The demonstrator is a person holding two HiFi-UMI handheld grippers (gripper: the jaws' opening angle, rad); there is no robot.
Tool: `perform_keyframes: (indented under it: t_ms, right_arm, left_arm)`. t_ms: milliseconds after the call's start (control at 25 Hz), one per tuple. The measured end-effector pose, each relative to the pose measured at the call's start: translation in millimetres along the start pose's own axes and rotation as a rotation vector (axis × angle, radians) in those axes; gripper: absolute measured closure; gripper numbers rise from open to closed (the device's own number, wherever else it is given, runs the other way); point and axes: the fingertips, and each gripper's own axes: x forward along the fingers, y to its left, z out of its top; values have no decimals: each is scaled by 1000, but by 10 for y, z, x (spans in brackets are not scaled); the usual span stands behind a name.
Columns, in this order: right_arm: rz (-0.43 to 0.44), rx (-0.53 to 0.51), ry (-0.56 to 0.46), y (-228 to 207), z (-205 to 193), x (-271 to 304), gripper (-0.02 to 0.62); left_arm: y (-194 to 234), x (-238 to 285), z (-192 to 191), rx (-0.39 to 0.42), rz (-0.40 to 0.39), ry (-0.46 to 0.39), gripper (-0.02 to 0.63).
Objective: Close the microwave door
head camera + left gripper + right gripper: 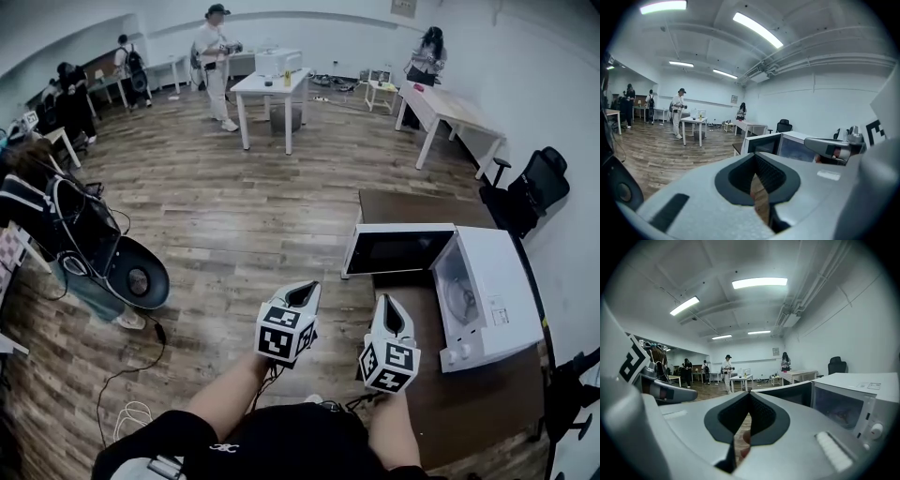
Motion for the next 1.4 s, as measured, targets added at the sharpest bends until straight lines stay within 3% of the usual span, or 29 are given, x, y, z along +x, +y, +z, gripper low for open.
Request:
perform_keyframes:
  t_ms: [680,960,1400]
  right_arm:
    - [-98,36,70,-454,-187,571,592]
    - [-196,52,69,-586,-172,864,592]
    - [-358,40,97,-810,-195,1060,592]
  left_arm:
    - [244,906,5,37,-78,89,597]
    - [413,1389,107,77,-194,130,597]
    - [708,2200,115,168,-450,191,598]
